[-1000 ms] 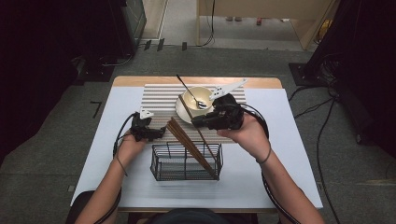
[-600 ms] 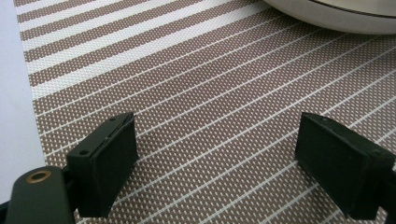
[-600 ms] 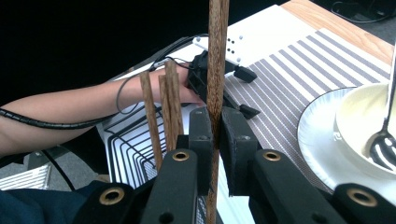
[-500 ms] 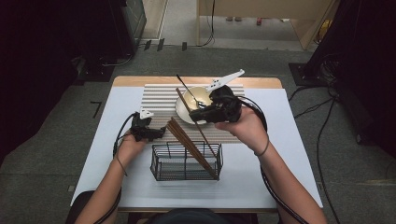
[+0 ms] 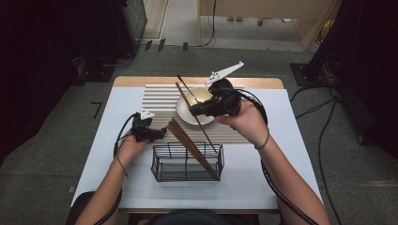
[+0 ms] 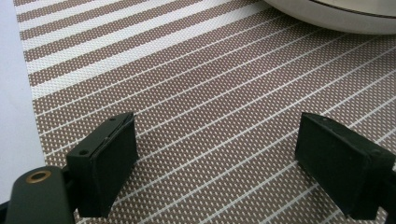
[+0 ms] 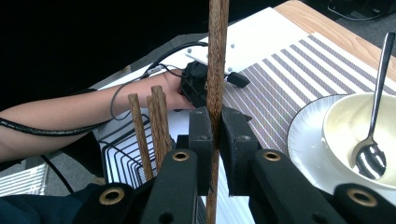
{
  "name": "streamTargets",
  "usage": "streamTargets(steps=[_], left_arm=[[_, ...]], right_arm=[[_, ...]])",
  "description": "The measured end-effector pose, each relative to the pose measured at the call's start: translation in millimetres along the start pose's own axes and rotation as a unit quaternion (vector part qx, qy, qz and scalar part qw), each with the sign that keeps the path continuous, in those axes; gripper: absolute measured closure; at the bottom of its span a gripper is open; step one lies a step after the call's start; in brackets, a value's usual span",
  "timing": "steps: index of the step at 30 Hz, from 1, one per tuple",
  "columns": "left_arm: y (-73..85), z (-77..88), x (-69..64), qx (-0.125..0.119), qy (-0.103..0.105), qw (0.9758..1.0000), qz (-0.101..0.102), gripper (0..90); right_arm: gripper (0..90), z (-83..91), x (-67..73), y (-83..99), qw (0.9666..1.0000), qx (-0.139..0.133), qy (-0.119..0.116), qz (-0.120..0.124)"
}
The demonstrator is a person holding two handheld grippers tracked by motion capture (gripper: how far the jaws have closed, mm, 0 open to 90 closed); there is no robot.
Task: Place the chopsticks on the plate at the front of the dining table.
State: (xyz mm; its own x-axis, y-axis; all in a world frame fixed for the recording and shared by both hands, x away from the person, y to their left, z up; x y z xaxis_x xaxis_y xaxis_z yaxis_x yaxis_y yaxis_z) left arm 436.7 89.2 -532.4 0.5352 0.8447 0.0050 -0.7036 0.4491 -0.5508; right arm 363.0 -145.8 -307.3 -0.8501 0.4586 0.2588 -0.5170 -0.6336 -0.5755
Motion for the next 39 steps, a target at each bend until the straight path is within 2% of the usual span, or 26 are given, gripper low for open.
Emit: streamTargets(steps=[10,27,32,39], left_arm=[[0.0,0.0,0.0,0.000,0.000,1.0000,0.000,13.4],[-0.1,0.0,-0.1,0.000,0.000,1.0000,0.001,13.4],[-0.1,-0.1,-0.2,-0.001,0.000,1.0000,0.001,13.4],[0.0,0.1,0.0,0.000,0.000,1.0000,0.000,13.4]], right_arm=[[84.4,3.8,-7.6,-8.5,1.0000,-0.002,-0.002,-0.006],[84.5,17.1,-14.7,-21.2,0.9998,-0.013,0.009,-0.010],[84.5,16.6,-20.1,-22.8,0.9997,-0.011,0.016,-0.012],[84.5,6.7,-28.5,-23.9,0.9994,0.003,0.033,-0.011]])
Point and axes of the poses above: each handheld gripper's, and its own axes: z roughly backward along the jaws, y roughly out of its underside, x roughly to its left, the point moved 5 cm from there along -z, roughly forward along the jaws, and after that the axes turned 14 degrees about x, right-handed, at the moved point
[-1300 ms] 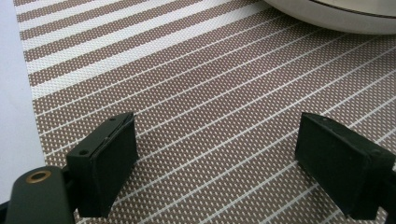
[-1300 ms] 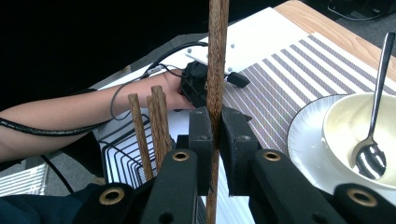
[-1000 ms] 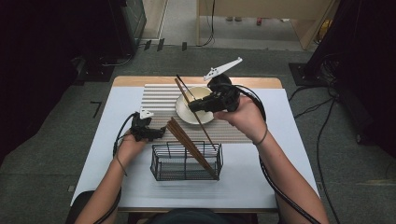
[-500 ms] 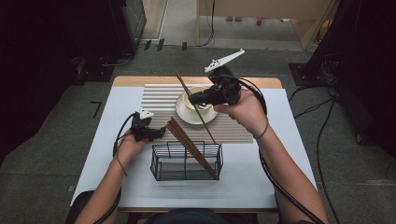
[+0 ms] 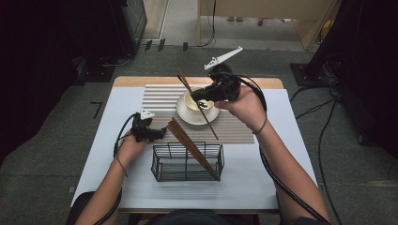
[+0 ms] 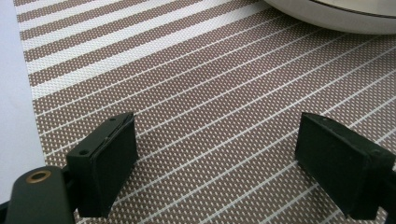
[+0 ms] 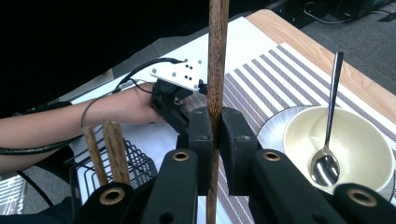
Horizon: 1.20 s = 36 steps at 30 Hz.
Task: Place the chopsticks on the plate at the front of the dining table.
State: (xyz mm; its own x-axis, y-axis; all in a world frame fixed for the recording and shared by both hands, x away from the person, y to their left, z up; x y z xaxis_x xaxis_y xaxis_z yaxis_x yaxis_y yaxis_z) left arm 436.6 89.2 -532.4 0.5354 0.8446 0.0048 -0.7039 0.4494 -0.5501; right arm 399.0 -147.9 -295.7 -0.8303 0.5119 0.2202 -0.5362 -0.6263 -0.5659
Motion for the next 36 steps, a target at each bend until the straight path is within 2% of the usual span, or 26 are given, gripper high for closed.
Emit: streamTargets(steps=[18,36], left_arm=[[0.0,0.0,-0.1,0.000,0.000,1.0000,0.001,13.4],[0.1,0.2,-0.4,0.002,-0.004,1.0000,0.000,12.5]], right_arm=[[84.5,-32.5,-18.3,1.0,0.9988,0.040,0.028,-0.002],[84.5,-55.5,-31.6,-1.3,0.9974,0.065,0.031,-0.005]])
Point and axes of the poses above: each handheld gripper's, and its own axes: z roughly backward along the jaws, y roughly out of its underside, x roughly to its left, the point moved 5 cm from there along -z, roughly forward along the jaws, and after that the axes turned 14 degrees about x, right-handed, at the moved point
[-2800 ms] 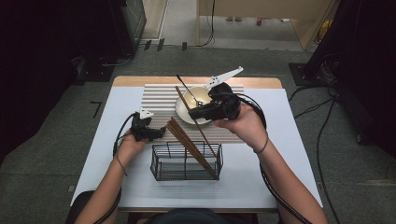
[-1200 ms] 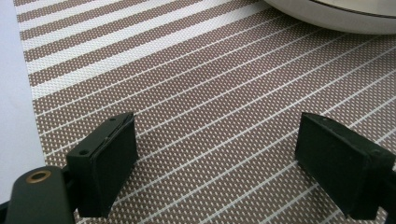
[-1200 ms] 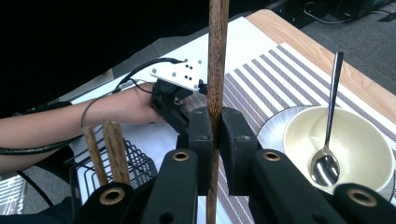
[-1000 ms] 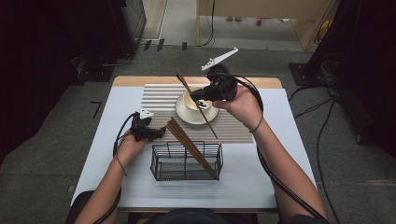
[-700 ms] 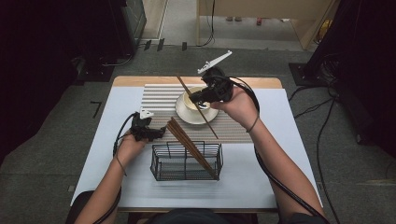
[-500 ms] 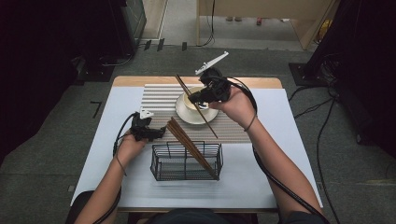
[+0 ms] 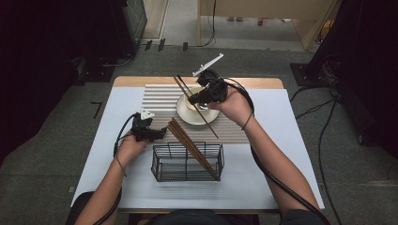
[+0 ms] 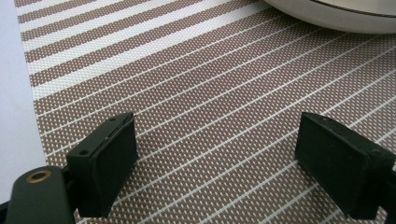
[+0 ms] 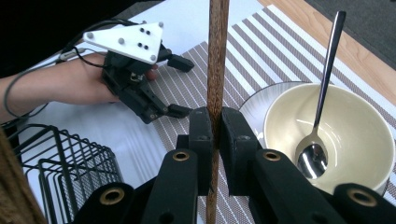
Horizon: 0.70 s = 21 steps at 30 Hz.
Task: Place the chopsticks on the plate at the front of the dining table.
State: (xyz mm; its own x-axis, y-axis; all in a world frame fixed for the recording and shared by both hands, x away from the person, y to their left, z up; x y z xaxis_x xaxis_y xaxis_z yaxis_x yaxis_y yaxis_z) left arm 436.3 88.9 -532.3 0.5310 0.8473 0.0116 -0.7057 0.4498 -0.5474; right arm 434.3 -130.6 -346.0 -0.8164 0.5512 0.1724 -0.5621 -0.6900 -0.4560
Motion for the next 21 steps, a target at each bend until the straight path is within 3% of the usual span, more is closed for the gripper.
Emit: streamTargets(steps=[5,21], left_arm=[[-0.3,-0.4,0.0,0.000,-0.001,1.0000,0.008,12.1],[0.1,0.3,-0.6,0.000,0.000,1.0000,0.001,14.0]], right_arm=[[84.5,-4.4,-4.6,-0.1,1.0000,0.004,0.000,-0.003],[84.5,-21.5,-12.7,-5.4,0.9996,0.026,0.008,-0.002]])
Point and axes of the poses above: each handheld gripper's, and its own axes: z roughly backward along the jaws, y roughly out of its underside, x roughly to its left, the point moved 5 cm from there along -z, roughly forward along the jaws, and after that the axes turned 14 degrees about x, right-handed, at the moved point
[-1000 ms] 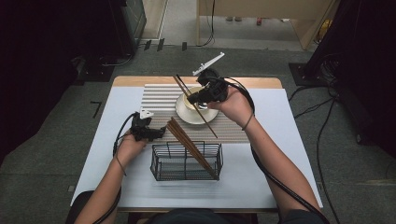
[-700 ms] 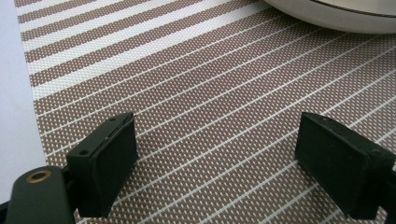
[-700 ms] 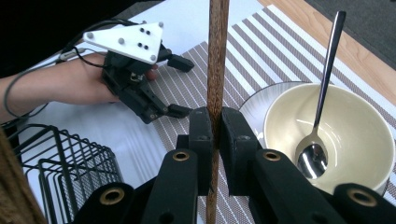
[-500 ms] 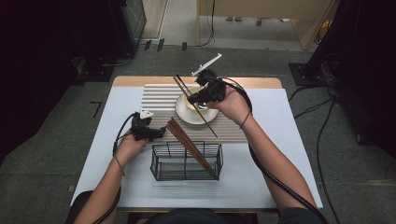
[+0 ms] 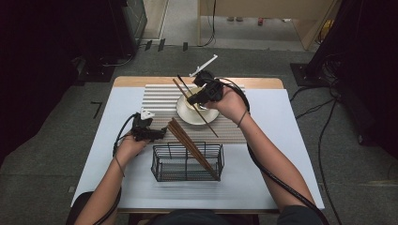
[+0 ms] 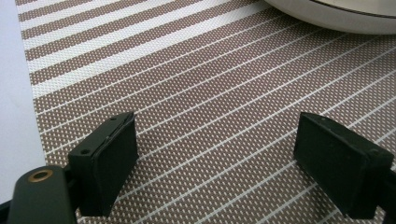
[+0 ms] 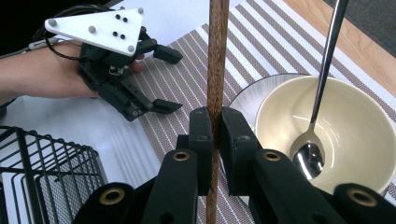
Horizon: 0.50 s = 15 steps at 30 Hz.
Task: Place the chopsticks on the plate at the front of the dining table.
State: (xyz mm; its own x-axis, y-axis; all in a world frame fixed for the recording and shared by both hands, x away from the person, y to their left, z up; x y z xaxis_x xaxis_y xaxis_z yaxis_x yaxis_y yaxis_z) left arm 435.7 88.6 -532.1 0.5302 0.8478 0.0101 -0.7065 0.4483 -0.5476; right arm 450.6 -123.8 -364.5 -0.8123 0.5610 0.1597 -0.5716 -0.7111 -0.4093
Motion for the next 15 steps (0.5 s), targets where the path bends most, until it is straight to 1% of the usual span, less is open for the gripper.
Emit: streamTargets(steps=[8,9,15], left_arm=[[-0.3,-0.3,-0.1,-0.001,0.001,1.0000,0.004,14.0],[-0.3,-0.3,-0.2,-0.001,0.001,1.0000,0.005,14.0],[-0.2,-0.3,-0.1,0.000,0.000,1.0000,0.005,14.0]], right_arm=[[84.5,-7.2,-3.0,-2.8,1.0000,0.005,0.002,0.004],[84.5,-10.3,-3.8,-3.6,0.9999,0.007,0.002,0.011],[84.5,-16.4,-6.6,-5.9,0.9999,0.014,0.004,0.010]])
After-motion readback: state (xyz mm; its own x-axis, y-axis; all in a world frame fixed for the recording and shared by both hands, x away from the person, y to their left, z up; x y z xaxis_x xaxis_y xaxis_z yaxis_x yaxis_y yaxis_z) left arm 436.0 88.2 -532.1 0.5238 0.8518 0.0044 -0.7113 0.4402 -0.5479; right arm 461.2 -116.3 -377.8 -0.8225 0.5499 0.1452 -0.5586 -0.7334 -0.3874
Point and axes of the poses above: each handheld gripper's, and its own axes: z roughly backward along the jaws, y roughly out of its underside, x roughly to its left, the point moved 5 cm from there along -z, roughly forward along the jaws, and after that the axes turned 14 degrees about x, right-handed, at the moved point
